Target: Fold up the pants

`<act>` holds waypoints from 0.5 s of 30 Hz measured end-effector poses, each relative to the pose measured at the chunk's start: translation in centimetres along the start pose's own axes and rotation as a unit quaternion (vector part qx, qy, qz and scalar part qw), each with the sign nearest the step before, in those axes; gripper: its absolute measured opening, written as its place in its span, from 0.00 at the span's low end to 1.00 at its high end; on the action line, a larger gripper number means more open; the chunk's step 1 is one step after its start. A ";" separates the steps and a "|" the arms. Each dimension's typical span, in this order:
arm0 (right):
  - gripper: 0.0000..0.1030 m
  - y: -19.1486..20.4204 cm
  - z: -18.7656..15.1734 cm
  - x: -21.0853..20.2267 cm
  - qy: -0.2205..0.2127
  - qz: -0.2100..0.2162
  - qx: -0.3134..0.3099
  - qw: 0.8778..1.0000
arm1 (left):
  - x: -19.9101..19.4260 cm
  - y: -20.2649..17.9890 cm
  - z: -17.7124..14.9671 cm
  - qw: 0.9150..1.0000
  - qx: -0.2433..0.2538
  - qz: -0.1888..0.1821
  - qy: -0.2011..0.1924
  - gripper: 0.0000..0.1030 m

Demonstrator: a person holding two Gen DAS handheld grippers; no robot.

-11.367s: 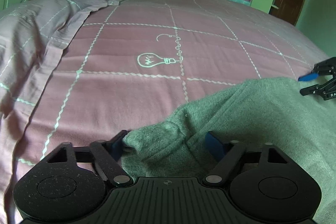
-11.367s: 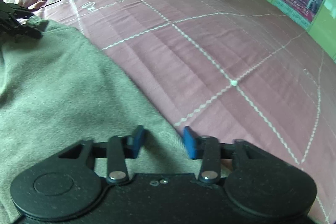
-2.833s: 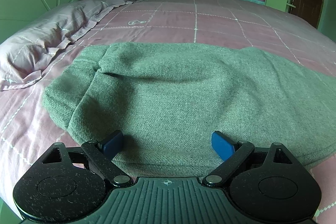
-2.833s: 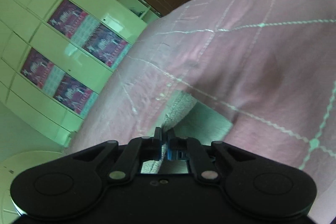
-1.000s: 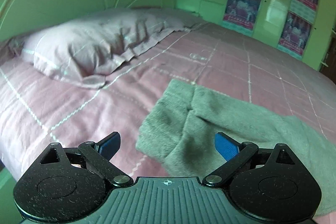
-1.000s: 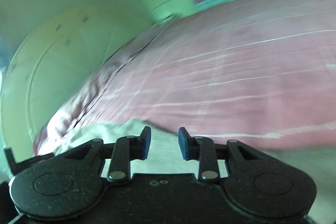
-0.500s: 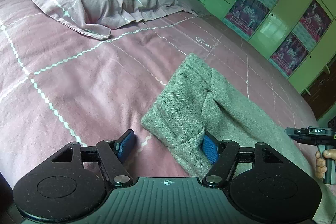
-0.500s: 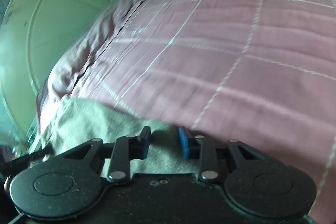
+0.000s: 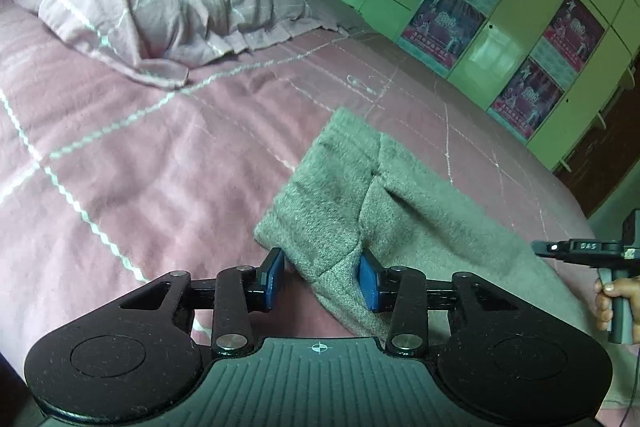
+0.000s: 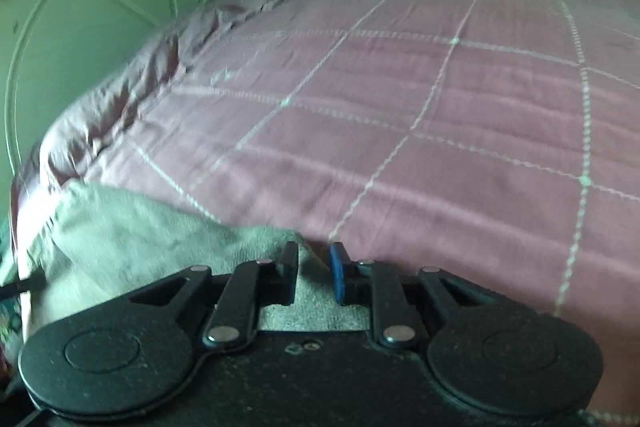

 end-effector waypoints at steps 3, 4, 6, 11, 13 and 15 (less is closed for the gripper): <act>0.13 0.8 -1.2 -7.9 -0.073 0.010 0.004 0.997 | -3.4 -1.8 0.6 0.997 0.053 0.030 -0.042 0.45; 0.14 1.1 -2.2 -10.3 -0.082 0.008 0.000 0.997 | -4.3 -2.7 0.8 0.996 0.072 0.028 -0.055 0.45; 0.15 1.1 -5.4 -14.7 -0.096 0.004 0.006 0.995 | -5.4 -5.0 0.7 0.991 0.114 0.013 -0.066 0.45; 0.15 -0.2 -14.1 -19.3 -0.096 -0.029 0.058 0.993 | -4.2 -12.3 -2.7 0.974 0.216 -0.050 -0.039 0.45; 0.06 -1.4 -17.8 -18.2 -0.039 -0.061 0.074 0.995 | -2.6 -13.2 -4.9 0.968 0.251 -0.025 0.005 0.45; 0.00 -3.1 -20.3 -19.1 -0.042 -0.084 0.093 0.991 | -2.5 -12.2 -6.1 0.969 0.243 -0.029 0.006 0.45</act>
Point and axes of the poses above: each gripper's, at about its wrist camera, not at the fingertips, and x roughly the way its jaws point, y to its left, z to its top, the point moved 2 cm from there along x, roughly the way its jaws point, and after that the axes turned 7 degrees about z, right-handed, at the moved point
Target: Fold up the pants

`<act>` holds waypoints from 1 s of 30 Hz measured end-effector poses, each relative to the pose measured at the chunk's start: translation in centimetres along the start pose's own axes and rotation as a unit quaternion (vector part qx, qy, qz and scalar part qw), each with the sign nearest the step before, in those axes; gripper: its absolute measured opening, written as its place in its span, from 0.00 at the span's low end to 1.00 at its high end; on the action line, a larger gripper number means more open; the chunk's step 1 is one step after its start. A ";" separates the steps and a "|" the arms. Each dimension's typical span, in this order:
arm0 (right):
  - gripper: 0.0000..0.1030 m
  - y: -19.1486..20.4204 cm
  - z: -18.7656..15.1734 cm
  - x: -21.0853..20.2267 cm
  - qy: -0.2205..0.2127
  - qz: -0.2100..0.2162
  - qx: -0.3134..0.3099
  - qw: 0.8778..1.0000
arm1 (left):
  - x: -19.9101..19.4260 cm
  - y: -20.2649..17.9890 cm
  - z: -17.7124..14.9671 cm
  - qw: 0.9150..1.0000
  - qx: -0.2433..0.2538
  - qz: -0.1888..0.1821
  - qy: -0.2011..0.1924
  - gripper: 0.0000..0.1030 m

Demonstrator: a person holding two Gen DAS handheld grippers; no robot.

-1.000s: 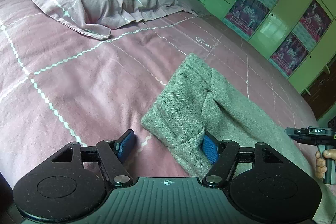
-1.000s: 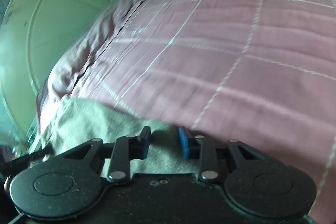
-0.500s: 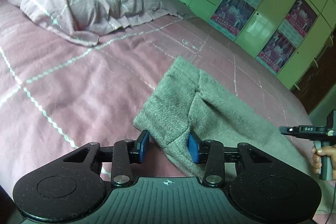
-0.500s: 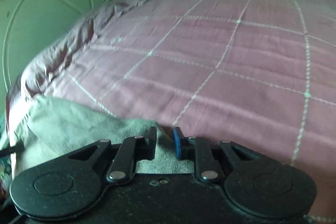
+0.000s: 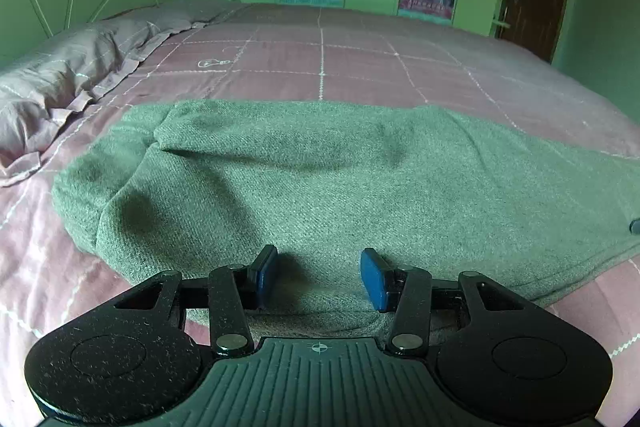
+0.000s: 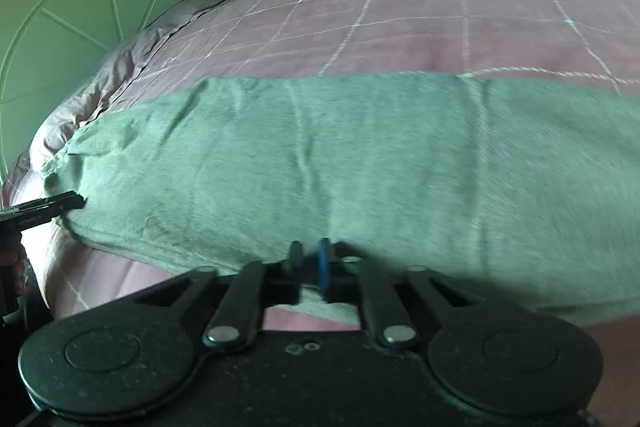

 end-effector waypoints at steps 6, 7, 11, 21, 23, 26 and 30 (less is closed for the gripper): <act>0.13 -0.1 0.1 -4.8 -0.105 0.026 0.032 0.994 | -3.8 0.0 1.3 0.997 -0.039 -0.036 -0.050 0.45; 0.14 0.2 0.3 -4.1 -0.096 0.040 0.039 0.994 | -3.5 -0.8 1.4 0.997 -0.035 -0.045 -0.045 0.45; 0.15 -0.9 -1.4 -2.6 -0.078 0.110 0.181 0.974 | -3.4 -3.6 0.8 0.998 -0.005 -0.057 -0.033 0.45; 0.03 -3.8 -3.5 1.0 -0.092 0.140 0.333 0.928 | -1.9 -1.8 -0.4 0.997 -0.060 -0.048 -0.005 0.45; 0.00 -3.0 -3.2 0.7 -0.096 0.125 0.304 0.940 | -1.5 -1.5 -0.5 0.997 -0.069 -0.047 -0.003 0.45; 0.00 -1.1 -2.8 -1.5 -0.123 0.126 0.253 0.951 | -1.5 -1.4 -0.8 0.997 -0.066 -0.048 -0.002 0.45; 0.00 -2.9 -3.8 -0.1 -0.086 0.097 0.264 0.956 | -1.2 -1.2 -0.8 0.997 -0.063 -0.052 0.001 0.45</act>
Point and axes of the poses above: each gripper's, at about its wrist camera, not at the fingertips, and x roughly the way its jaws point, y to its left, z to its top, the point moved 2 cm from there along x, roughly the way its jaws point, and after that the axes turned 7 degrees about z, right-handed, at the moved point
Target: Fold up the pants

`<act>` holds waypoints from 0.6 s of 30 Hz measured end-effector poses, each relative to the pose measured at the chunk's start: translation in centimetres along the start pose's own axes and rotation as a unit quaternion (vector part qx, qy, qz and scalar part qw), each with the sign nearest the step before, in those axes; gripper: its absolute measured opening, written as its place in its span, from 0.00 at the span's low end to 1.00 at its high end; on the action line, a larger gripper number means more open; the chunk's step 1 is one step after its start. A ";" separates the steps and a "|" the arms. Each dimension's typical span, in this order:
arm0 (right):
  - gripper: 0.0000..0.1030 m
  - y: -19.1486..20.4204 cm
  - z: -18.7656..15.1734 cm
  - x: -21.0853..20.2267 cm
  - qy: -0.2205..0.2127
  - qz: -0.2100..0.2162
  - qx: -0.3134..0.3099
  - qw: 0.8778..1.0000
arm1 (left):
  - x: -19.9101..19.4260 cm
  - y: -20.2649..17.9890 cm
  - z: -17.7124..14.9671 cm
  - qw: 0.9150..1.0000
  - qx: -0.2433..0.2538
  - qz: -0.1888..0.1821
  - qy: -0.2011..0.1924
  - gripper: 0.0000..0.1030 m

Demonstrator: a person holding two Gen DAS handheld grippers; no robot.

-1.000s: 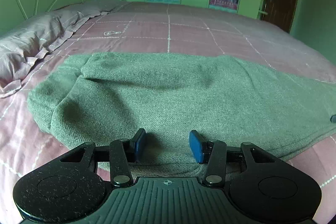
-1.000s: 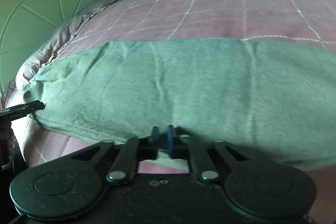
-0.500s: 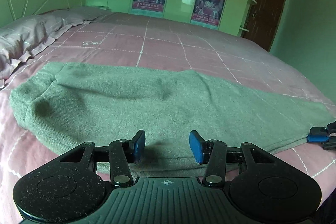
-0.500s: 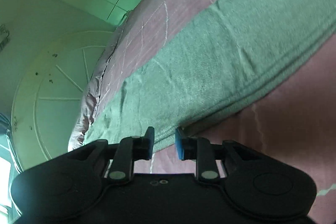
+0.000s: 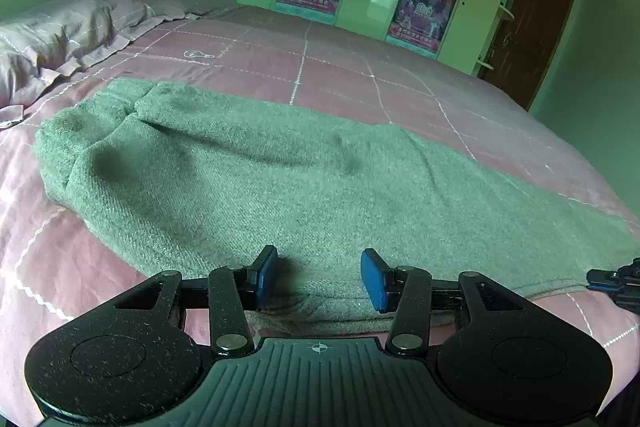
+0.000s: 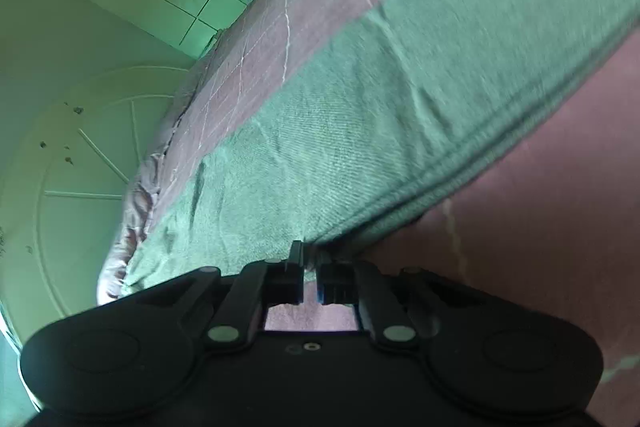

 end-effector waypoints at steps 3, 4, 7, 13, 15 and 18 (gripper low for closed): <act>0.12 0.4 0.9 -3.2 -0.024 -0.005 -0.006 1.000 | -0.6 0.0 1.0 1.000 0.012 0.009 0.001 0.45; 0.13 0.9 1.2 -4.5 -0.039 -0.003 -0.026 0.999 | -1.2 0.2 1.4 1.000 0.009 0.013 -0.010 0.45; 0.17 1.2 3.1 -8.2 -0.104 -0.015 -0.069 0.992 | -1.7 0.9 2.5 0.999 0.009 0.023 -0.043 0.46; 0.00 -6.6 6.1 -9.8 -0.132 -0.073 0.042 0.988 | 2.6 1.7 1.8 0.997 0.044 0.058 0.002 0.48; 0.19 -6.1 5.6 -13.6 -0.209 -0.082 0.031 0.974 | 1.6 1.8 1.9 0.997 0.042 0.058 0.000 0.48; 0.23 -8.1 5.1 -18.5 -0.296 -0.097 0.053 0.949 | 0.4 2.0 1.8 0.999 0.012 0.046 -0.011 0.50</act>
Point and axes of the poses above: each gripper's, at about its wrist camera, not at the fingertips, and x roughly the way its jaws point, y to its left, z to its top, the point moved 2 cm from there along x, roughly the way its jaws point, and after that the axes turned 7 degrees about z, right-handed, at the moved point
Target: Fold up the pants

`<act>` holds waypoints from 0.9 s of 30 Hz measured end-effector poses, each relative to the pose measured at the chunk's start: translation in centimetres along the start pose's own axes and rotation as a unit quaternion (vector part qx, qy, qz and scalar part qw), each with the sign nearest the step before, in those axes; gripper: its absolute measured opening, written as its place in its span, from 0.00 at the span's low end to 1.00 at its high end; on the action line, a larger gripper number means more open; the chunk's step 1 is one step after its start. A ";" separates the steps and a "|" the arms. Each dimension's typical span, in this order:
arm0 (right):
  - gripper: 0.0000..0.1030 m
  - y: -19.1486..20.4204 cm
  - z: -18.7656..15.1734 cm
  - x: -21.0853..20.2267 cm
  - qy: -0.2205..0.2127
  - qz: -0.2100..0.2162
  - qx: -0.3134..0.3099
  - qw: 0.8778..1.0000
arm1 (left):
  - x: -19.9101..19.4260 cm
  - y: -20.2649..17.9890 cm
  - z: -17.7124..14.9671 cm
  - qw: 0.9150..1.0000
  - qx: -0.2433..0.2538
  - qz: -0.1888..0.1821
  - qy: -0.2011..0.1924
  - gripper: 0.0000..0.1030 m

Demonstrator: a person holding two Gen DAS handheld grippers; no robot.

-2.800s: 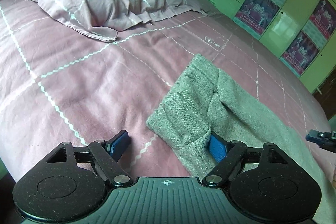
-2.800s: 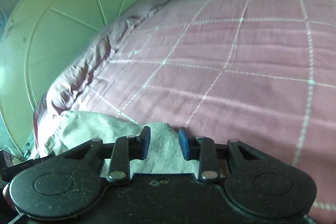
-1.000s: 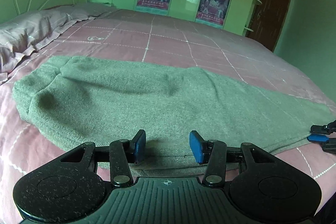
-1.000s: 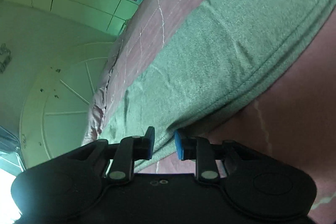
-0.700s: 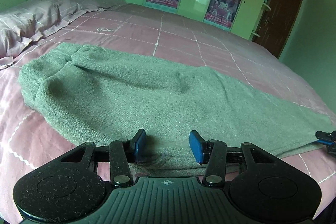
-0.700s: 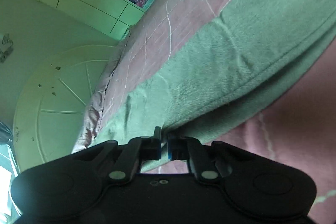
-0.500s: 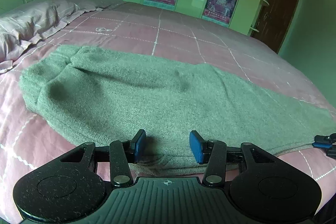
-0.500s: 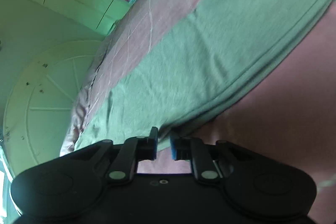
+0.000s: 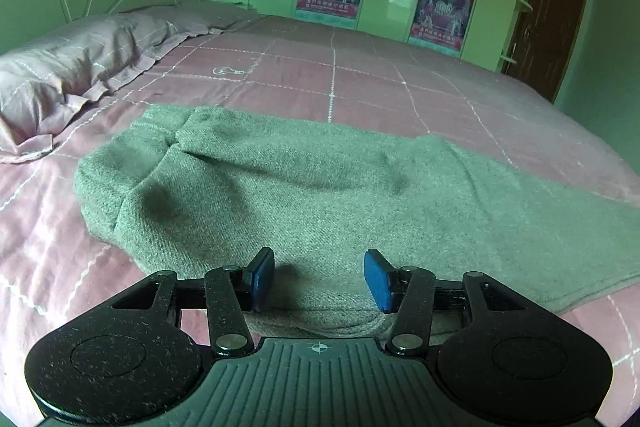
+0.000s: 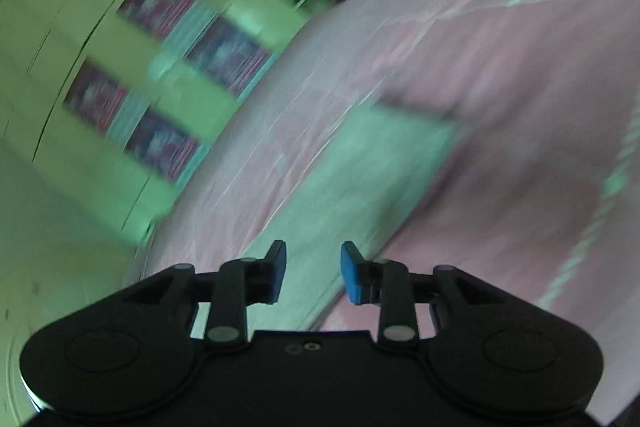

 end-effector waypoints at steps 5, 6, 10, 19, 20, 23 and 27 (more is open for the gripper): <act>0.22 -4.8 1.7 -0.1 -0.032 -0.010 0.063 0.997 | 0.7 -0.3 -1.0 1.000 -0.013 0.006 0.000 0.57; 0.17 -5.1 1.7 0.2 -0.034 -0.019 0.060 0.997 | 0.7 -0.3 -1.1 1.000 -0.018 0.002 -0.001 0.60; 0.15 -4.9 1.9 1.6 -0.026 -0.029 0.032 0.999 | 0.8 -0.5 -1.0 1.000 -0.011 0.006 0.005 0.61; 0.00 0.7 4.8 0.4 -0.022 0.017 -0.084 0.996 | 0.9 -0.9 -1.1 1.000 -0.004 0.012 0.003 0.62; 0.00 1.8 5.2 -0.5 -0.038 0.042 -0.097 0.994 | 0.8 -0.8 -1.1 1.000 -0.003 0.011 0.003 0.62; 0.00 2.1 6.1 -0.7 -0.054 0.062 -0.106 0.991 | 0.8 -0.7 -1.2 1.000 -0.006 0.009 0.000 0.63; 0.00 -5.9 5.3 2.9 0.048 -0.038 0.023 0.998 | 0.8 -0.9 -1.5 1.000 -0.005 0.010 -0.004 0.64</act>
Point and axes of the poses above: each gripper's, at about its wrist camera, not at the fingertips, and x roughly the way its jaws point, y to its left, z to its top, the point moved 2 cm from there along x, roughly the way its jaws point, and after that the axes turned 7 degrees about z, right-handed, at the moved point
